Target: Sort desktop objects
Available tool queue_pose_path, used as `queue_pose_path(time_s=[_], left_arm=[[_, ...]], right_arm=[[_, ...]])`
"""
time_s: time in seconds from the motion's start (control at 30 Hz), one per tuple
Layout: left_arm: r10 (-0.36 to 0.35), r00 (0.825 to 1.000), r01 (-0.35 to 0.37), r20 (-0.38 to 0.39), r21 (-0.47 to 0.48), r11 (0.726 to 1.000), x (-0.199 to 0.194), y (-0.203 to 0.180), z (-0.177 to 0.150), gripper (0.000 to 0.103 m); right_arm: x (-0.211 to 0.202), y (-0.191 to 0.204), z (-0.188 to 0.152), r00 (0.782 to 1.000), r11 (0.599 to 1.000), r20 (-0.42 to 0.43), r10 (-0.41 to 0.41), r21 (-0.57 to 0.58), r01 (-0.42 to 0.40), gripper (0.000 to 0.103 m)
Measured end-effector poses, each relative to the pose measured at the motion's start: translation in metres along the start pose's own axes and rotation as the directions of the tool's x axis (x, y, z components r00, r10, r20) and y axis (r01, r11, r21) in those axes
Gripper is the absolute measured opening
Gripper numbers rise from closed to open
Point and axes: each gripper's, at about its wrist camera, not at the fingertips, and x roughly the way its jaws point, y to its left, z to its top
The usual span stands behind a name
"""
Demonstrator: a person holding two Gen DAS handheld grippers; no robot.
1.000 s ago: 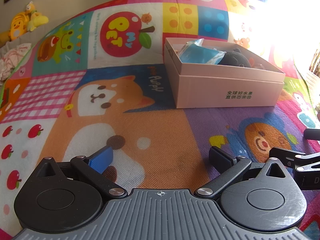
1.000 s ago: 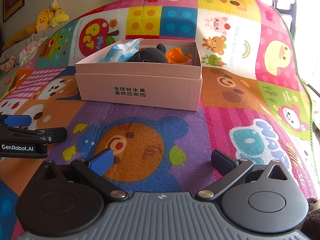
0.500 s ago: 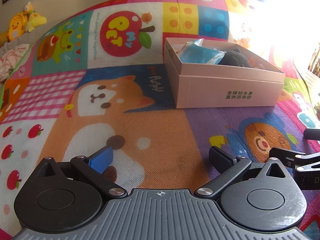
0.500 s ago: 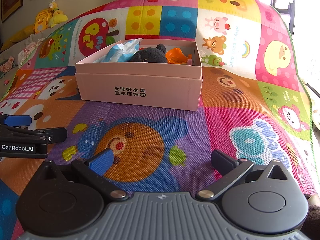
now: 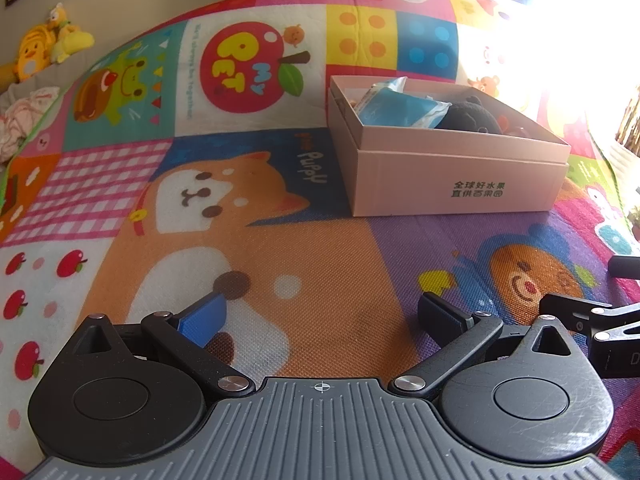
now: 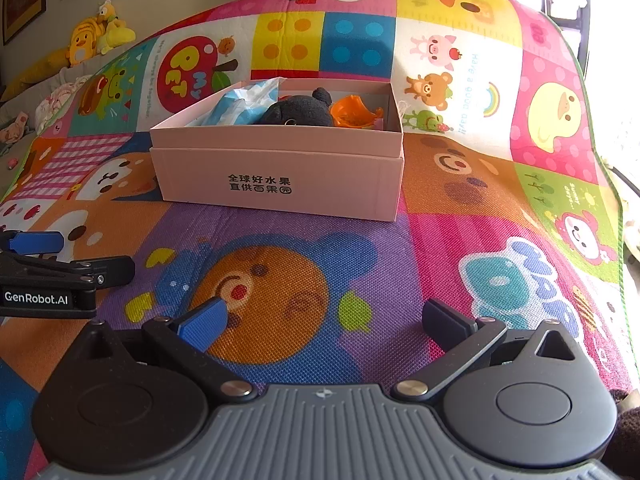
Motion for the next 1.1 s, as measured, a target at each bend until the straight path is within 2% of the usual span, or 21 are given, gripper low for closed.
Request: queue_pose_path(time_s=[1.1], left_arm=[[0.002, 1.000, -0.002, -0.002, 0.013, 1.000, 0.0034, 0.0038, 0.0032, 0.103]], right_arm=[[0.0004, 0.0006, 0.0023, 1.000, 1.000, -0.003, 0.011, 0.021, -0.011, 0.103]])
